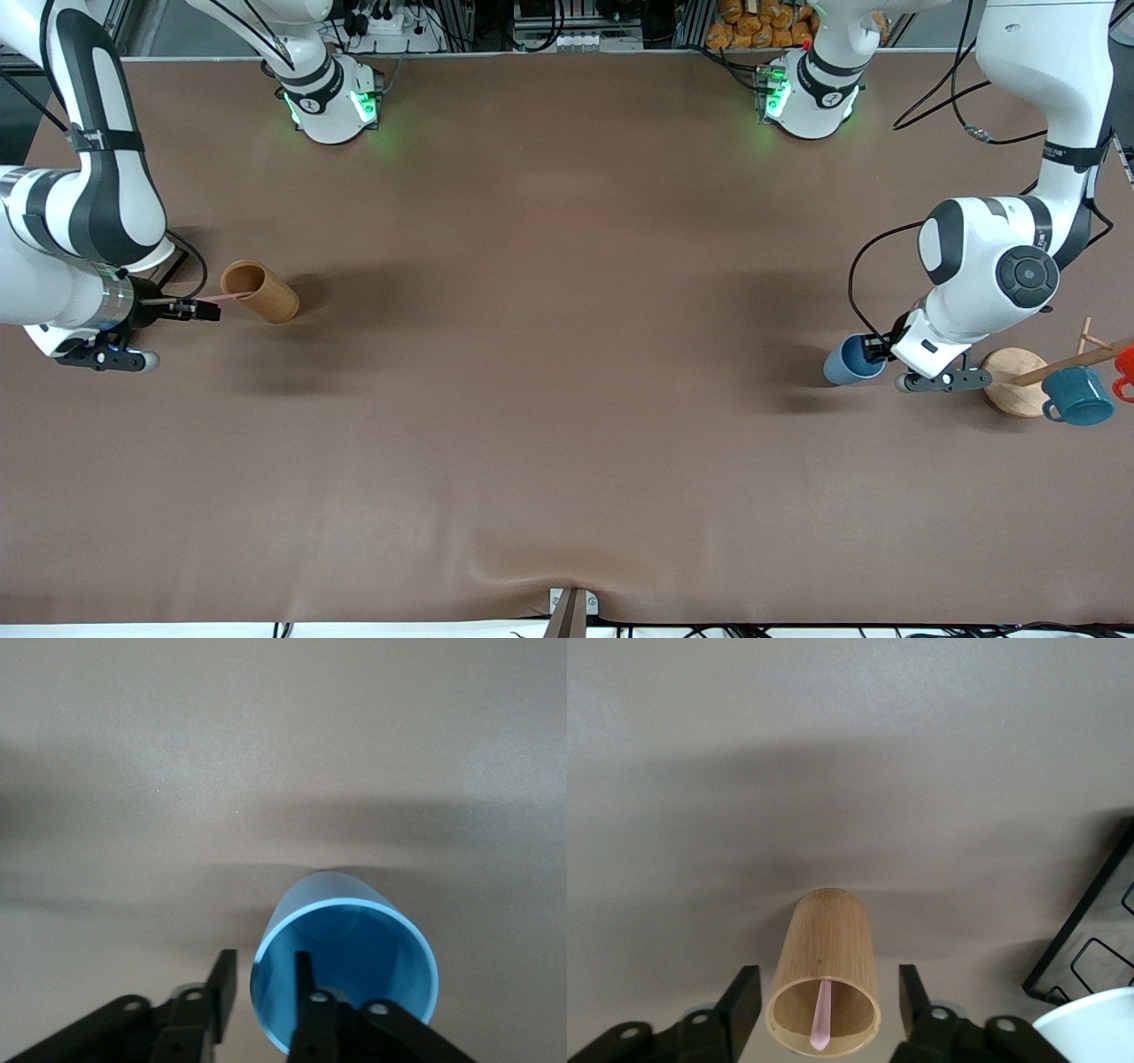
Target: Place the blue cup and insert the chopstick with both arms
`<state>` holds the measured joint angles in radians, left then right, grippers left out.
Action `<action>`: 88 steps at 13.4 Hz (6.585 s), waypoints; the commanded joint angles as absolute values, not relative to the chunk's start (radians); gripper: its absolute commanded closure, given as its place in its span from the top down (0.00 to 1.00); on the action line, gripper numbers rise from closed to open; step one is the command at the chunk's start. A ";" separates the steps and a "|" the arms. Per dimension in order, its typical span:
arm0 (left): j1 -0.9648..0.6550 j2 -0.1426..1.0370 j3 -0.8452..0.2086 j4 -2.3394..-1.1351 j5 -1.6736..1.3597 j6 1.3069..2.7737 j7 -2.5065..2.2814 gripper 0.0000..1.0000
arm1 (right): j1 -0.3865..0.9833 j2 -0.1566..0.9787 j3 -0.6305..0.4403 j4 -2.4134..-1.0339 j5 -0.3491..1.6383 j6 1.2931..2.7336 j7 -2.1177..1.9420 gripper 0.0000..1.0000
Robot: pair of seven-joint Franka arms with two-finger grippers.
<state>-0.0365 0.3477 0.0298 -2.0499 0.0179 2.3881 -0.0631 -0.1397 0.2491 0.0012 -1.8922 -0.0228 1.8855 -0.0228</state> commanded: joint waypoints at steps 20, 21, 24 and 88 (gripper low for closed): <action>-0.397 0.391 -0.282 -1.815 -0.008 2.195 -0.848 0.00 | -0.146 0.270 0.003 -1.864 0.034 1.793 0.029 0.02; -0.435 0.406 -0.282 -1.807 -0.008 2.215 -0.885 0.00 | -0.146 0.270 0.003 -1.864 0.034 1.792 0.029 0.00; -0.547 0.475 -0.276 -1.796 0.008 2.311 -1.012 0.00 | -0.143 0.265 0.003 -1.858 0.032 1.776 0.028 0.00; -0.071 0.000 -0.020 -1.528 0.008 1.519 -0.101 1.00 | 0.189 0.390 0.005 -1.269 0.052 1.497 0.324 1.00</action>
<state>-0.0630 0.0164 -0.0209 -1.5286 0.0250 1.5516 -0.1126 0.2500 0.4004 -0.0116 -1.2764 0.0764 1.5097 0.4513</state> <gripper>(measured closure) 0.000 0.000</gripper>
